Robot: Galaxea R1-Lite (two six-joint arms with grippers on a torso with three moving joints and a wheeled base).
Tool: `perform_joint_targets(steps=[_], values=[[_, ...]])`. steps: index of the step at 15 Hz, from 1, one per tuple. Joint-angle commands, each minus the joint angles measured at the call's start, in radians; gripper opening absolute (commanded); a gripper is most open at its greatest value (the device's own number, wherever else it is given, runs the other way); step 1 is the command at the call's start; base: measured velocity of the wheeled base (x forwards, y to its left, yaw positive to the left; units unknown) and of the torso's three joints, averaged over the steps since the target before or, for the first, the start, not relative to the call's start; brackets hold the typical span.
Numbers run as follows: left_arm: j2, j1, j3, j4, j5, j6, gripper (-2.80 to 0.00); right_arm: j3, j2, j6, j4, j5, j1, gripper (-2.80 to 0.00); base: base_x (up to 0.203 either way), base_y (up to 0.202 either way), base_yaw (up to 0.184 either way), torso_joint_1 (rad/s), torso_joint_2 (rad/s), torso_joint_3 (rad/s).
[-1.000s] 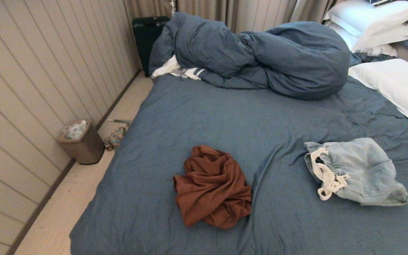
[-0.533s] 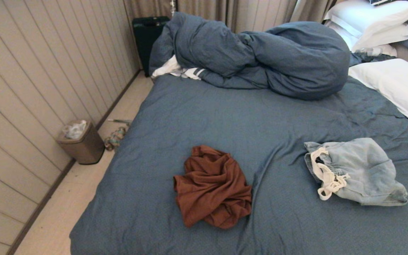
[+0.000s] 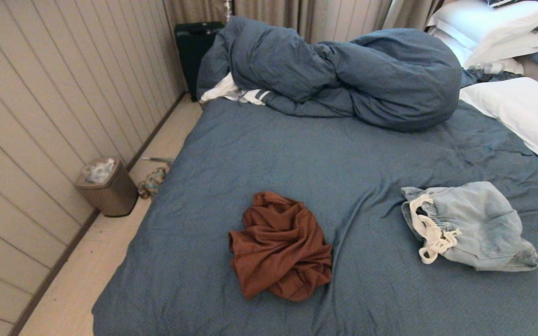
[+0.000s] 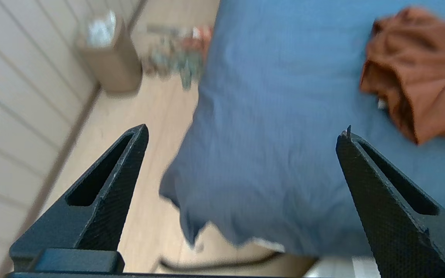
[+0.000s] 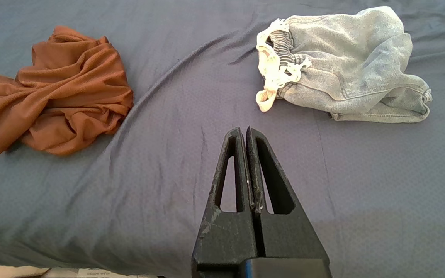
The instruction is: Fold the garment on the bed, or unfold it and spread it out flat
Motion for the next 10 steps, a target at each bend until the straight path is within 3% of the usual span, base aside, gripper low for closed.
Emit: perform_joint_targets(steps=[1,10], values=[[-0.054,-0.008,0.003,-0.001,0.001,-0.003,0.0,0.002,-0.007,0.001,0.0,0.0,0.0,-2.8,0.0,0.0,0.0,0.0,0.0,0.0],[-0.055,-0.009,0.003,-0.003,-0.003,-0.004,0.0,0.002,-0.007,0.003,0.0,-0.001,0.0,-2.8,0.0,0.0,0.0,0.0,0.0,0.0]])
